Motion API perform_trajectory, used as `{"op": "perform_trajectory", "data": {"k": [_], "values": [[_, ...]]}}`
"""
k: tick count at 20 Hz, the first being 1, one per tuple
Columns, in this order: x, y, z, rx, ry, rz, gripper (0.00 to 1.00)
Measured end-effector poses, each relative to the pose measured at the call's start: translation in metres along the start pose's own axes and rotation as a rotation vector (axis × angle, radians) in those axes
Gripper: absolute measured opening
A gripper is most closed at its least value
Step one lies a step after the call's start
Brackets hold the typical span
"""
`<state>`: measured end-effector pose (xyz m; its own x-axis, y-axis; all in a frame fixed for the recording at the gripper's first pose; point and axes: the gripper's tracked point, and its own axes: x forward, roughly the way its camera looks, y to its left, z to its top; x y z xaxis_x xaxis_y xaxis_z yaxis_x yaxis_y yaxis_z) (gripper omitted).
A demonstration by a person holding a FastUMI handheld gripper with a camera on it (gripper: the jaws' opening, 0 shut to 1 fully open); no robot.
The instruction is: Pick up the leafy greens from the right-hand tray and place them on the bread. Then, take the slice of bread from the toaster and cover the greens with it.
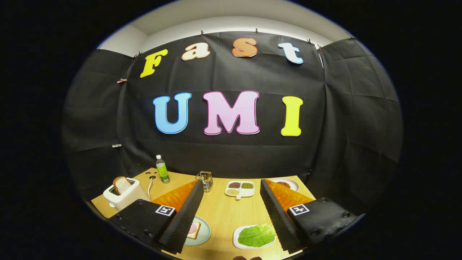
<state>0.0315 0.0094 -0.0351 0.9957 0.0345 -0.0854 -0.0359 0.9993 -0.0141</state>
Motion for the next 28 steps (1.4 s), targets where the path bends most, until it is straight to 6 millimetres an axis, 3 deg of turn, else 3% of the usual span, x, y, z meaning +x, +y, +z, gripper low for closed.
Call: {"op": "perform_trajectory", "data": {"k": [4, 9, 20, 28], "values": [[0.01, -0.001, -0.024, -0.027, 0.055, 0.01, 0.98], [0.02, -0.009, -0.073, -0.033, 0.166, 0.014, 0.98], [0.056, -0.061, -0.219, -0.031, 0.487, -0.007, 0.99], [0.067, -0.083, -0.293, -0.045, 0.649, -0.015, 0.99]]}}
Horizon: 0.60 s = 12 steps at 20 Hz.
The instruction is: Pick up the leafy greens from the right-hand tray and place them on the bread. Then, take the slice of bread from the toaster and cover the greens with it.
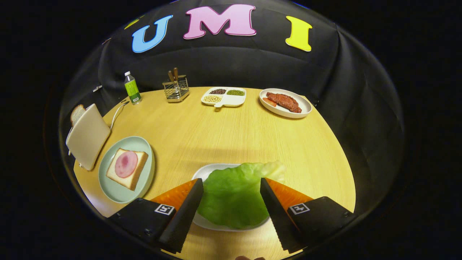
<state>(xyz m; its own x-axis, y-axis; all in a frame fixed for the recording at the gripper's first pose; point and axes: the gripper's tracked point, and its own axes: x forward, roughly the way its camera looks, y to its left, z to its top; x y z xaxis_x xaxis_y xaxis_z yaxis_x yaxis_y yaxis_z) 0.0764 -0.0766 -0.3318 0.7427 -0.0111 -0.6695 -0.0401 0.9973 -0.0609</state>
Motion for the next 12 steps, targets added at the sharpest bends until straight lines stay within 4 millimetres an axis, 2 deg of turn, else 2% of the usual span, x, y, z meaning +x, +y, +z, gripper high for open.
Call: {"op": "perform_trajectory", "data": {"k": [5, 12], "values": [[0.016, -0.001, -0.029, 0.024, 0.09, 0.011, 0.99], [0.017, -0.001, -0.026, 0.035, 0.077, 0.009, 0.98]]}}
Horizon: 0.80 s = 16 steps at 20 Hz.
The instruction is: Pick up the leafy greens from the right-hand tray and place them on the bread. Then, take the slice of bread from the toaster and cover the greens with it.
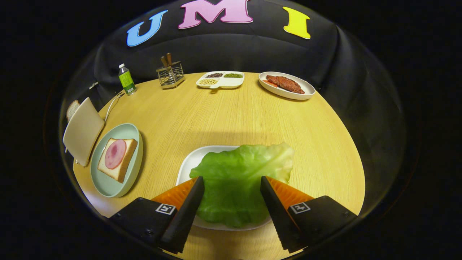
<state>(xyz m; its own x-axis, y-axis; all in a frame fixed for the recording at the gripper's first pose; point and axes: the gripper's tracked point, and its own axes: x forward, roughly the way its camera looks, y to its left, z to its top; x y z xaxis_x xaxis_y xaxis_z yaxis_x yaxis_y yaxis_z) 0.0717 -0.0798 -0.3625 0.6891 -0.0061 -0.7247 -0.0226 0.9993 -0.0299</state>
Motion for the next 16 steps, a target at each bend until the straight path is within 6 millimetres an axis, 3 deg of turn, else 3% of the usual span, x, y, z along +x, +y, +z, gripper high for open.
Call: {"op": "perform_trajectory", "data": {"k": [1, 3, 5, 6, 7, 10, 13, 16], "values": [[0.0001, -0.0003, 0.0004, 0.0, 0.004, 0.005, 0.98], [-0.0001, -0.0005, 0.0011, -0.007, 0.001, 0.009, 0.83], [-0.0015, 0.0019, 0.0001, -0.009, 0.004, 0.011, 0.64], [-0.0011, 0.0018, -0.0002, -0.014, 0.01, 0.015, 0.47], [0.0, 0.0029, -0.0003, -0.025, 0.013, 0.024, 0.47], [-0.0005, 0.0004, 0.0026, -0.02, 0.014, 0.029, 0.17], [0.0041, -0.0022, 0.0012, -0.013, 0.031, 0.049, 0.07], [0.0021, -0.0003, 0.0048, -0.002, 0.056, 0.053, 0.06]]}}
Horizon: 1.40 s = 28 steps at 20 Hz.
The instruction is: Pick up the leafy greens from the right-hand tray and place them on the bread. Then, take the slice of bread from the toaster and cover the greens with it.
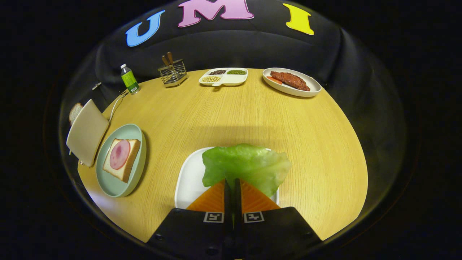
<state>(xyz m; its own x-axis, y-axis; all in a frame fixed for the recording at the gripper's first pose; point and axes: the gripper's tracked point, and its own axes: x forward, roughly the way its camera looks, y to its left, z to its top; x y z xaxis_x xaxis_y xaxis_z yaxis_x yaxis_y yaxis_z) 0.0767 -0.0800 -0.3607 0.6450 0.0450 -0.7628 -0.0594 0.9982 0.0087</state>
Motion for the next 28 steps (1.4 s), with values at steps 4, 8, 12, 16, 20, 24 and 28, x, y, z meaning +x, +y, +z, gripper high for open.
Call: {"op": "perform_trajectory", "data": {"k": [4, 8, 12, 16, 20, 24, 28], "values": [[-0.021, 0.005, 0.024, -0.026, -0.053, -0.035, 0.05], [-0.048, 0.016, 0.047, -0.049, -0.093, -0.064, 0.05], [-0.08, 0.04, 0.066, -0.05, -0.134, -0.068, 0.05], [-0.104, 0.077, 0.081, -0.053, -0.174, -0.048, 0.05], [-0.117, 0.116, 0.092, -0.076, -0.22, -0.022, 0.05], [-0.114, 0.155, 0.099, -0.092, -0.229, 0.016, 0.05], [-0.099, 0.19, 0.091, -0.119, -0.204, 0.046, 0.05]]}}
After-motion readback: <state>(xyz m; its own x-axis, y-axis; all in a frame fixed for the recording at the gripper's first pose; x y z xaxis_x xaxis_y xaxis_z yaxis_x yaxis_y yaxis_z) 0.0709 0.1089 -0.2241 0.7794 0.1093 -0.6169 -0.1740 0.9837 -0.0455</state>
